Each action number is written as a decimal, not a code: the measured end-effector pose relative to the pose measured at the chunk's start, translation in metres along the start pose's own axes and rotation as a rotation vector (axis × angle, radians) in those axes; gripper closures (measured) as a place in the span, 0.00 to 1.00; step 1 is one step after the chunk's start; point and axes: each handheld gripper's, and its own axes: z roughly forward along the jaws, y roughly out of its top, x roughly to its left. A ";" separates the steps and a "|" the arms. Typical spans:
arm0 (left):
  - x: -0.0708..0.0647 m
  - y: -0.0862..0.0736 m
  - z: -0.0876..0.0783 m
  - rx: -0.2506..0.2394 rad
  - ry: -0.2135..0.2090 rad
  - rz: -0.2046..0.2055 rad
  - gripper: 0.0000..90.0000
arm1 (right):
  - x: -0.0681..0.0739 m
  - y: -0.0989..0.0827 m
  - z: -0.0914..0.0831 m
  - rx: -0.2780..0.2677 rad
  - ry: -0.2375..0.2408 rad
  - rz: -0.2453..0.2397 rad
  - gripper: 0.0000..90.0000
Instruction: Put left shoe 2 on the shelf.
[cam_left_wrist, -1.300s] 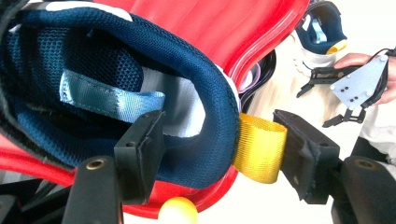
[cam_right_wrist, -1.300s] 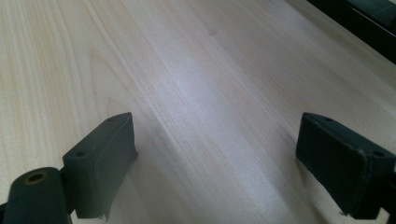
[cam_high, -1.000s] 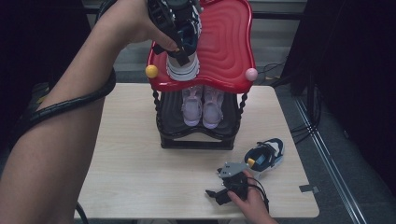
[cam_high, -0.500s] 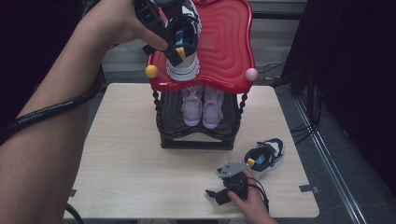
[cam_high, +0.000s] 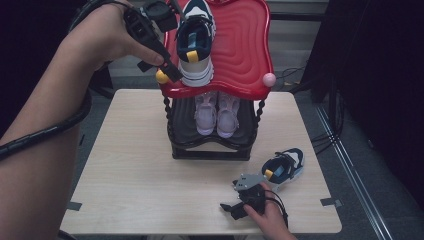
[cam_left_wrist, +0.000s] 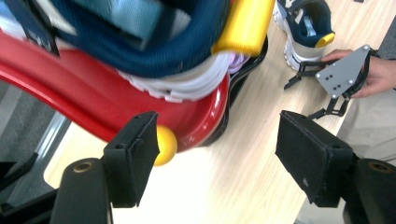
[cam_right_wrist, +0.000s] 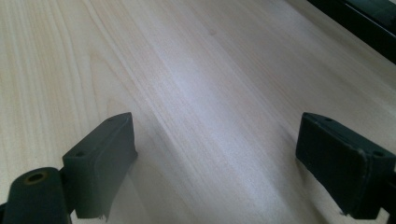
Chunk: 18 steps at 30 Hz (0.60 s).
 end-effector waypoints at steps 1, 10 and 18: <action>0.000 -0.002 0.000 0.002 0.002 -0.003 0.32 | 0.000 0.000 0.000 0.000 0.000 0.000 0.13; -0.002 -0.025 0.003 0.008 -0.015 -0.039 0.32 | 0.000 0.000 0.000 0.000 0.000 0.000 0.13; -0.003 -0.043 0.007 0.041 -0.034 -0.069 0.32 | 0.000 0.000 0.000 0.000 -0.001 0.000 0.13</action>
